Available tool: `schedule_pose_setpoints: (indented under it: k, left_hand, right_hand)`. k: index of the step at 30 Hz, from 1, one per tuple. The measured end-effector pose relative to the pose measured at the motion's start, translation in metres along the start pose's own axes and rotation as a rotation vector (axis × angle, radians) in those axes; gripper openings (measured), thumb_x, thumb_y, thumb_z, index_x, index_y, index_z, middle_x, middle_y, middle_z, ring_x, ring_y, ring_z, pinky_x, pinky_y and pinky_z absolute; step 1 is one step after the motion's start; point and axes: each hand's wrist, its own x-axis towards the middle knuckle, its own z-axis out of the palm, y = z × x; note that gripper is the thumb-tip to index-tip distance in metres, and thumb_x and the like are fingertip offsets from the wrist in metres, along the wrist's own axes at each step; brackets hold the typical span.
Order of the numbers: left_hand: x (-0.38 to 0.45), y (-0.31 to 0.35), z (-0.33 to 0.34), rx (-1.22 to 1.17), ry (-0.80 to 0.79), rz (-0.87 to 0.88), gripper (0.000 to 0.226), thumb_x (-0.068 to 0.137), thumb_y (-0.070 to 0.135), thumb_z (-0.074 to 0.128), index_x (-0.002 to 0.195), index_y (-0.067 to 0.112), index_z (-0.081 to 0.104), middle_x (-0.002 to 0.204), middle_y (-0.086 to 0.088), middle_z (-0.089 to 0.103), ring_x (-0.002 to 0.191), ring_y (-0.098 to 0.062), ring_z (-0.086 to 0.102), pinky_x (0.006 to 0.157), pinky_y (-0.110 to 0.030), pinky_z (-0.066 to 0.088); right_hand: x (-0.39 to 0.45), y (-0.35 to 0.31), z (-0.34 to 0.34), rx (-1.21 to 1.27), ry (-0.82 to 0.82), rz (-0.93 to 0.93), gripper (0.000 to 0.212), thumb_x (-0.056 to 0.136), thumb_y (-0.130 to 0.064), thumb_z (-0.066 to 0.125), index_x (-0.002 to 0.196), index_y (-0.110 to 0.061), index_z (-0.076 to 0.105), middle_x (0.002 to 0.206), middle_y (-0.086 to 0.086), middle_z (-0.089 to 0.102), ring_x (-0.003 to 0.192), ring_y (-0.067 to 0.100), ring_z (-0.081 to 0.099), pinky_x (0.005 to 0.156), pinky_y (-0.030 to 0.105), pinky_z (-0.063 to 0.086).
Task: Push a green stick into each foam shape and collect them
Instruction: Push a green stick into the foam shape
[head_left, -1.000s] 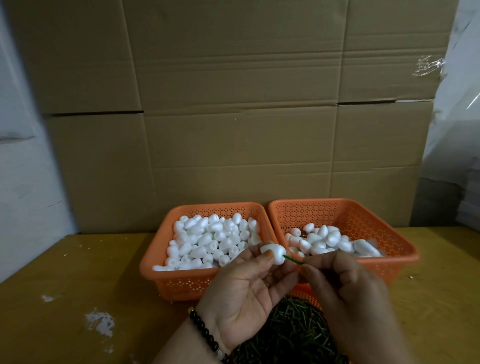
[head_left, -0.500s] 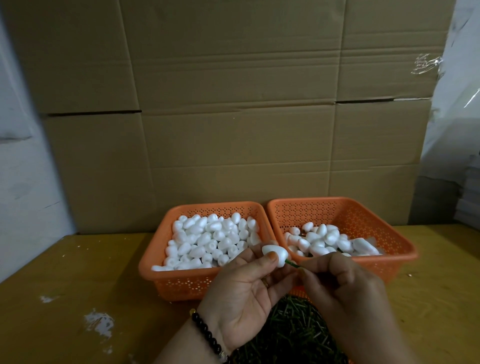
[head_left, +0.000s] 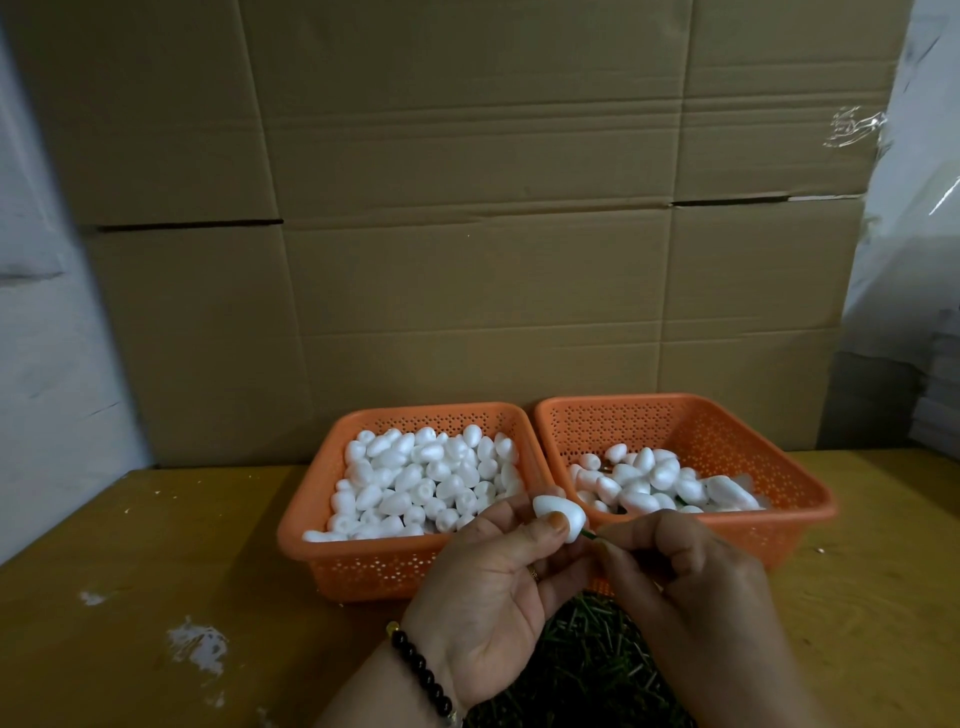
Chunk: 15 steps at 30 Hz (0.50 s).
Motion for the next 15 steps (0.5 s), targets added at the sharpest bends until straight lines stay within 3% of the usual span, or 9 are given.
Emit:
schedule_pose_setpoints:
  k: [3,6,15]
  left_hand:
    - [-0.0005,-0.0006,0.0002,0.001,-0.003,-0.003,0.018,0.071,-0.003,0.067,0.086,0.003,0.076,0.088,-0.018,0.070,0.076,-0.024,0.070,0.065,-0.034,0.058]
    - [-0.0009,-0.0011,0.0004,0.011,-0.009,-0.003,0.018,0.072,-0.002,0.067,0.086,0.003,0.076,0.089,-0.017,0.070,0.077,-0.024,0.070,0.066,-0.034,0.058]
    - [-0.0008,-0.0022,0.0001,0.012,-0.002,-0.009,0.025,0.072,-0.002,0.067,0.096,0.000,0.070,0.091,-0.019,0.070,0.079,-0.025,0.070,0.065,-0.035,0.058]
  right_hand:
    - [0.0004,-0.0017,-0.0008,0.015,0.009,0.004,0.022,0.071,-0.012,0.081,0.076,-0.030,0.069,0.075,-0.027,0.065,0.073,-0.008,0.064,0.062,0.004,0.047]
    - [-0.0007,-0.0003,-0.0006,-0.003,-0.002,0.007,0.026,0.067,-0.004,0.083,0.077,-0.026,0.071,0.076,-0.026,0.066,0.074,-0.007,0.064,0.062,0.010,0.051]
    - [-0.0009,-0.0016,-0.0014,-0.008,-0.003,0.009,0.025,0.067,-0.005,0.082,0.078,-0.024,0.072,0.077,-0.027,0.064,0.076,-0.009,0.064,0.063,0.002,0.046]
